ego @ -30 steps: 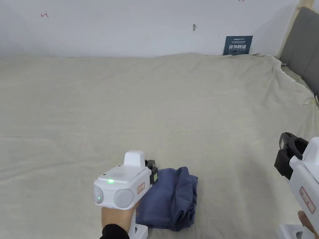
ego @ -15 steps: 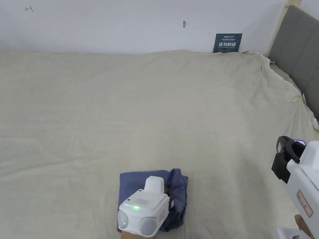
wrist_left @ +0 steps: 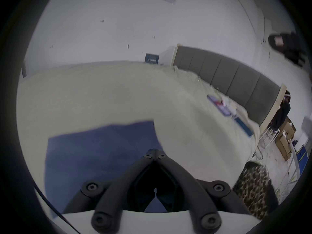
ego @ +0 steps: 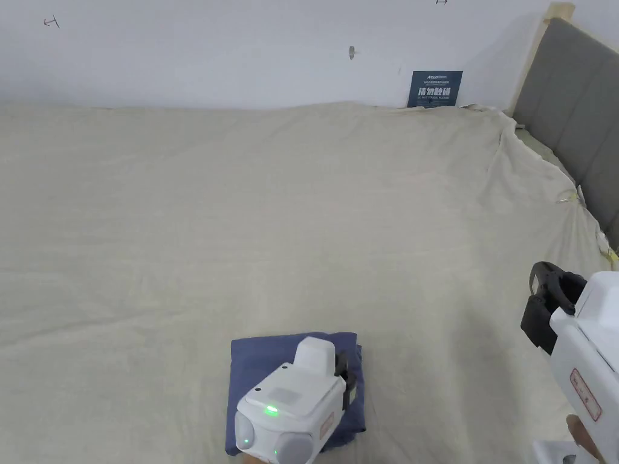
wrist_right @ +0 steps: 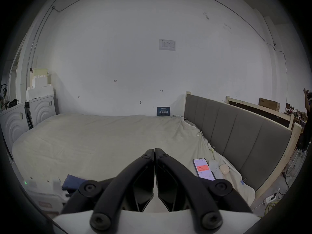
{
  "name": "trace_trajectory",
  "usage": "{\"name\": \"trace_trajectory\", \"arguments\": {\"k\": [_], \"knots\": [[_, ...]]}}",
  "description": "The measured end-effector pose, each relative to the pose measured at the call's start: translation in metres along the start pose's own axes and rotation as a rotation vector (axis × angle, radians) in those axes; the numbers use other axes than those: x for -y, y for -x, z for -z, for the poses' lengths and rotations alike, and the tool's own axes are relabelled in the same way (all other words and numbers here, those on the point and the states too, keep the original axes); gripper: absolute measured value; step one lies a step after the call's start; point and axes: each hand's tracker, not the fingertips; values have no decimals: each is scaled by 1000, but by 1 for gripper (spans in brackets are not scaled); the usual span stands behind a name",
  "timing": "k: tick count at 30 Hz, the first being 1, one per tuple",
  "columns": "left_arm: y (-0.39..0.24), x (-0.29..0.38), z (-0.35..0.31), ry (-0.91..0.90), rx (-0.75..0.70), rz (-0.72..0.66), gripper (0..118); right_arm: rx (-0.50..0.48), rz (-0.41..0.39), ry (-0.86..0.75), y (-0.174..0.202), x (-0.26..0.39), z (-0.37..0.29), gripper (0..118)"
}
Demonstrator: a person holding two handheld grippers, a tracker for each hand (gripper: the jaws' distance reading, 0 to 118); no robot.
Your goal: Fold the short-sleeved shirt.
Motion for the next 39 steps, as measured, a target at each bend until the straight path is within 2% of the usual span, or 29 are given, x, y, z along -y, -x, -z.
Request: {"name": "trace_trajectory", "arguments": {"k": [5, 14, 18, 26, 31, 39], "knots": [[11, -66, -54, -183, -30, 55, 0, -27, -3, -66, 14, -18, -6, 0], [43, -135, -123, -396, -227, 156, 0, -81, -16, -154, 41, -42, -6, 0], [64, -143, -147, -451, -305, 172, 0, -103, -16, -172, 54, -44, -2, 0], [106, -135, -187, -516, -445, 114, 0, -132, -25, -178, 81, -41, -6, 0], [123, -127, -195, -516, -470, 66, 0, -150, -27, -167, 86, -36, 1, 0], [129, -114, -190, -483, -476, 48, 0, -236, -7, -90, 126, 1, 31, 0]]}}
